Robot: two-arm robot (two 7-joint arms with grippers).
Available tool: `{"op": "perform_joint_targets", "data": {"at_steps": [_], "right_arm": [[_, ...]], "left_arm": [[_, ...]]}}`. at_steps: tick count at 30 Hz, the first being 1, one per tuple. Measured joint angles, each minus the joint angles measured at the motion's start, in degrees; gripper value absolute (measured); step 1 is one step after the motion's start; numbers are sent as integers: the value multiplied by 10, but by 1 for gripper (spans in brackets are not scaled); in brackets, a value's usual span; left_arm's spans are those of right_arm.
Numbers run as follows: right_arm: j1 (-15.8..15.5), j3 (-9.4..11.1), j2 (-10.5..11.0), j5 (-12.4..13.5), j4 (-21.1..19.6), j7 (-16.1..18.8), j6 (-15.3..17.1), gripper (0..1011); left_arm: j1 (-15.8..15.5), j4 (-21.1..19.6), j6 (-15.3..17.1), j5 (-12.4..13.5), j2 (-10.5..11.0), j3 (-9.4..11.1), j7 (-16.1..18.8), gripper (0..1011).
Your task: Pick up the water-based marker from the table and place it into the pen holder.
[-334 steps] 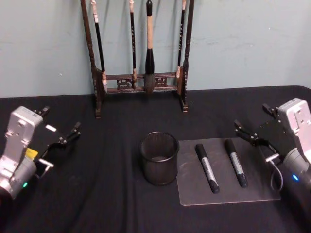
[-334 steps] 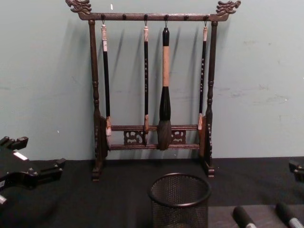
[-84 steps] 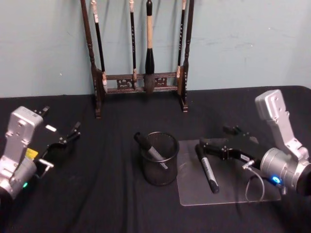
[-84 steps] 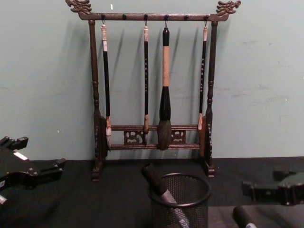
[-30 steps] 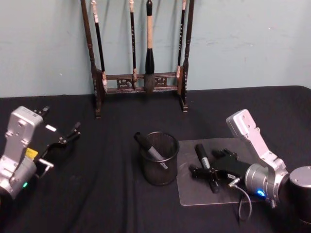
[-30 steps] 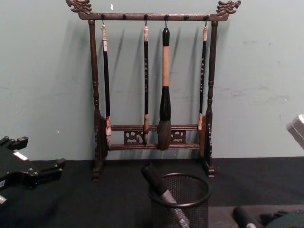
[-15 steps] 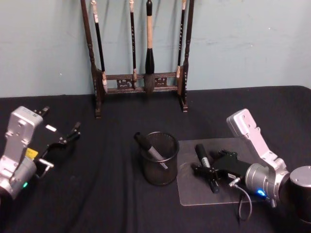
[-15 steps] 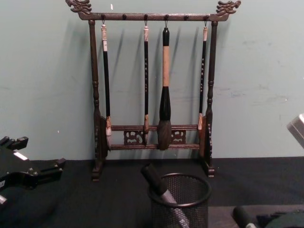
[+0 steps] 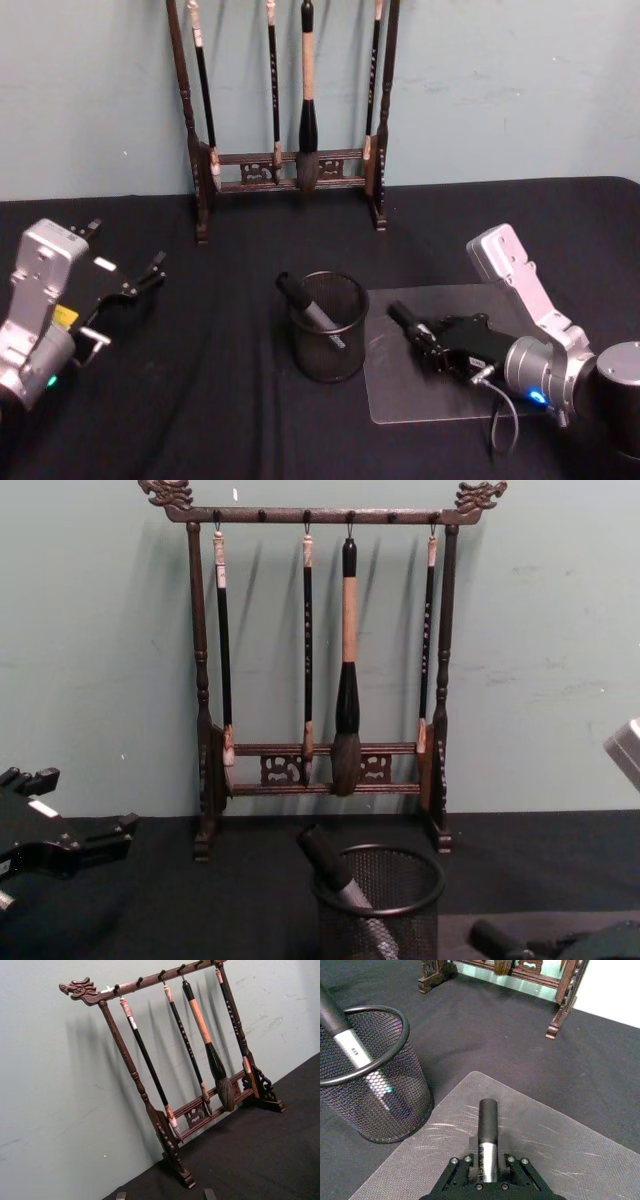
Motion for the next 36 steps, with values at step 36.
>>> {"op": "perform_joint_targets", "data": {"at_steps": [36], "right_arm": [[-2, 61, -10, 33, -24, 6, -138, 214]], "left_arm": [[0, 0, 0, 0, 0, 0, 0, 1001]]}}
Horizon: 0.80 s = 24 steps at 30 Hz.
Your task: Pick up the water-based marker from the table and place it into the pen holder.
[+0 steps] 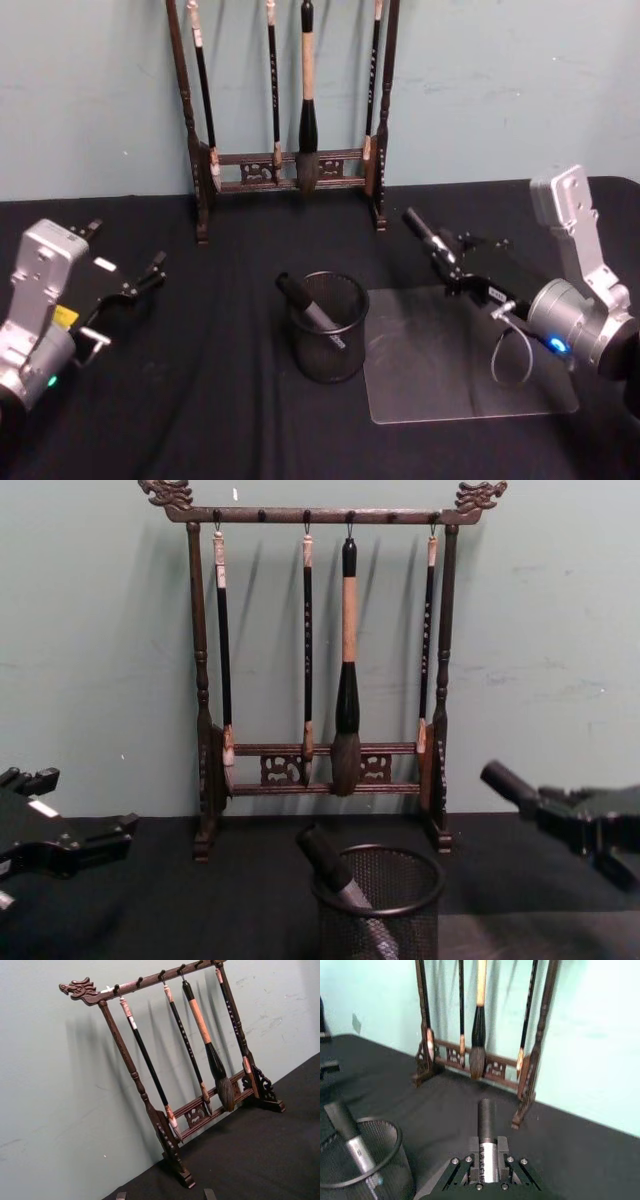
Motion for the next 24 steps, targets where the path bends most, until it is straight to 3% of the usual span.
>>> {"op": "perform_joint_targets", "data": {"at_steps": [12, 24], "right_arm": [[18, 0, -9, 15, 8, 31, -73, 214], [56, -24, -33, 34, 40, 64, -117, 214]], "left_arm": [[0, 0, 0, 0, 0, 0, 0, 1001], [0, 0, 0, 0, 0, 0, 0, 1001]]}}
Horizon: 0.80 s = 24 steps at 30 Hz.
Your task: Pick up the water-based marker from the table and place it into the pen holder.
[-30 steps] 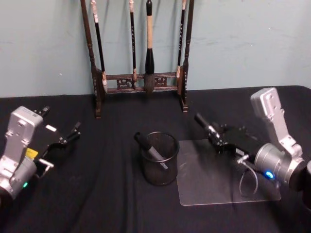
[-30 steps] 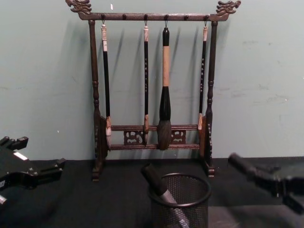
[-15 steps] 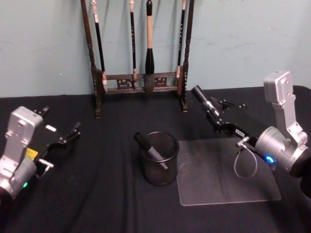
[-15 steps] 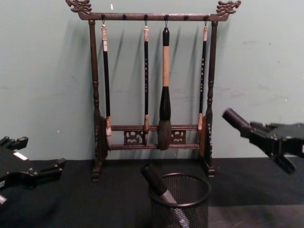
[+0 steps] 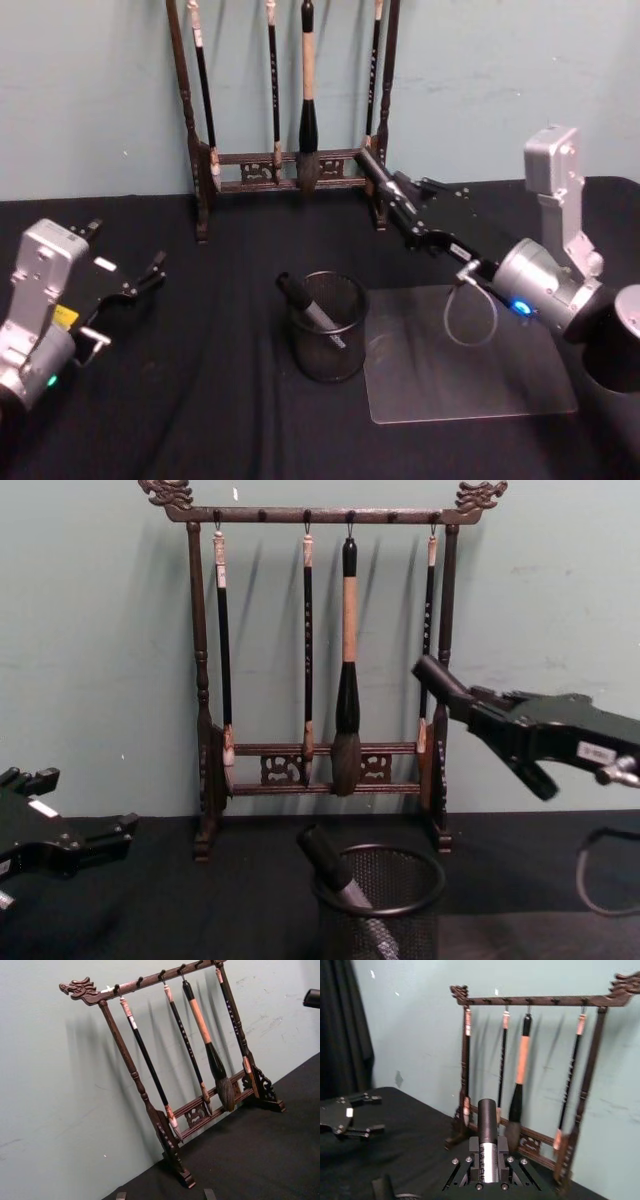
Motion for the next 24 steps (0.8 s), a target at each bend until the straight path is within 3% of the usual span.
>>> {"op": "perform_joint_targets", "data": {"at_steps": [24], "right_arm": [[68, -69, -54, 31, 92, 54, -24, 214]], "left_arm": [[0, 0, 0, 0, 0, 0, 0, 1001]]}}
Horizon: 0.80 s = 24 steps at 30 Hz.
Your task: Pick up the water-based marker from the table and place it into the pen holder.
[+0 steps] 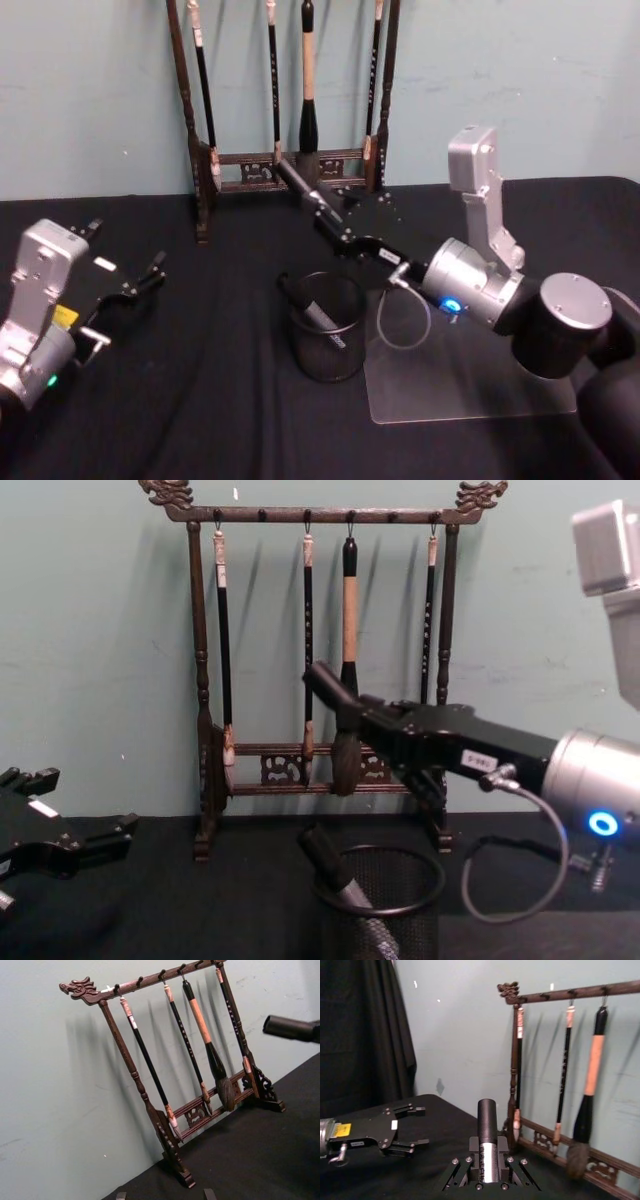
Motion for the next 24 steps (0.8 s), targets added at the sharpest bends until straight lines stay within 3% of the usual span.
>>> {"op": "perform_joint_targets", "data": {"at_steps": [9, 24], "right_arm": [[9, -21, -10, 6, 31, 8, 9, 214], [8, -33, -15, 13, 48, 10, 21, 213]], "left_arm": [[0, 0, 0, 0, 0, 0, 0, 1001], [0, 0, 0, 0, 0, 0, 0, 1001]]}}
